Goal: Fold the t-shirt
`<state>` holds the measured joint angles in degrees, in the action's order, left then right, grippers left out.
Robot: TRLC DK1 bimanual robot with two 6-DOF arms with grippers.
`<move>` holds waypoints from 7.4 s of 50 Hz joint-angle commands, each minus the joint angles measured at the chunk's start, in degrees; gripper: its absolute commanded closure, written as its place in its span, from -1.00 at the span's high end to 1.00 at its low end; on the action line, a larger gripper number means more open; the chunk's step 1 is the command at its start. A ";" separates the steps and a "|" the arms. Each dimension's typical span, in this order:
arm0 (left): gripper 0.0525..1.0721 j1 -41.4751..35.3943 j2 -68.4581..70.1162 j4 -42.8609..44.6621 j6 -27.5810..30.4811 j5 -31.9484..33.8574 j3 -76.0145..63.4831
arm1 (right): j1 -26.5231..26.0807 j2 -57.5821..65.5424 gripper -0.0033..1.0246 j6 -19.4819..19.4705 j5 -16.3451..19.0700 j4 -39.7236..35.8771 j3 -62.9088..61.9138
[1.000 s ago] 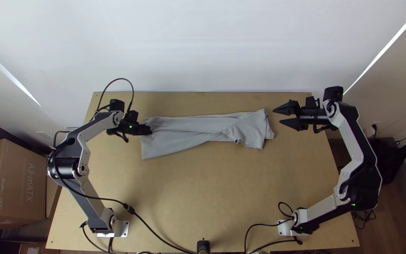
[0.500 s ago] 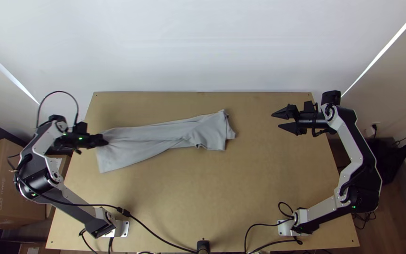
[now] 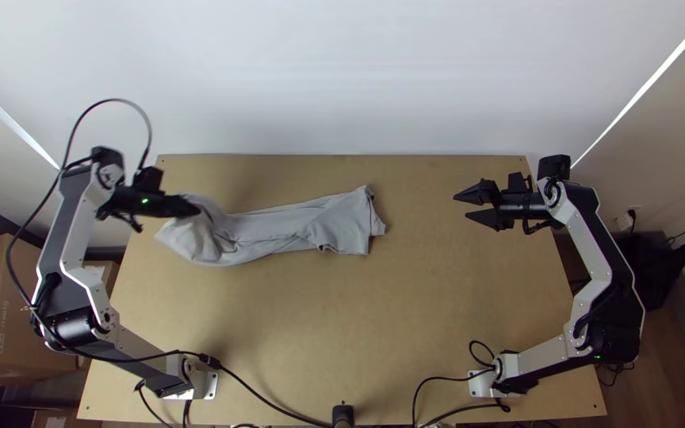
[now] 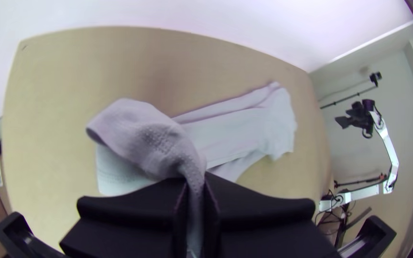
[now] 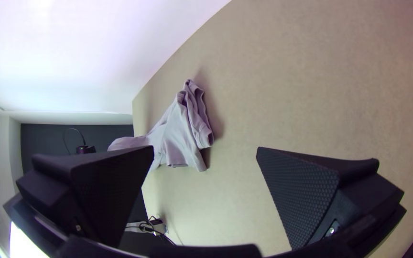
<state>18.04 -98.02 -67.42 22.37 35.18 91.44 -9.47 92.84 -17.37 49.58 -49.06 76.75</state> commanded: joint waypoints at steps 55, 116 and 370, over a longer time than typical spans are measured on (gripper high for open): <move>-0.95 -48.10 -35.22 19.34 -34.41 -11.62 38.82 | -1.42 -2.22 0.93 0.05 0.78 2.21 -6.26; 0.92 -41.16 2.04 19.61 -35.99 -16.72 33.81 | 24.59 16.59 0.93 -5.22 -10.73 19.00 6.39; 0.92 -12.33 98.02 66.63 -37.49 -34.21 -91.17 | 5.43 -93.01 0.92 10.77 -49.58 48.44 -76.22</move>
<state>5.37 -0.36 0.93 -15.59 0.80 2.35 -3.84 -0.08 -7.22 0.40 0.49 0.82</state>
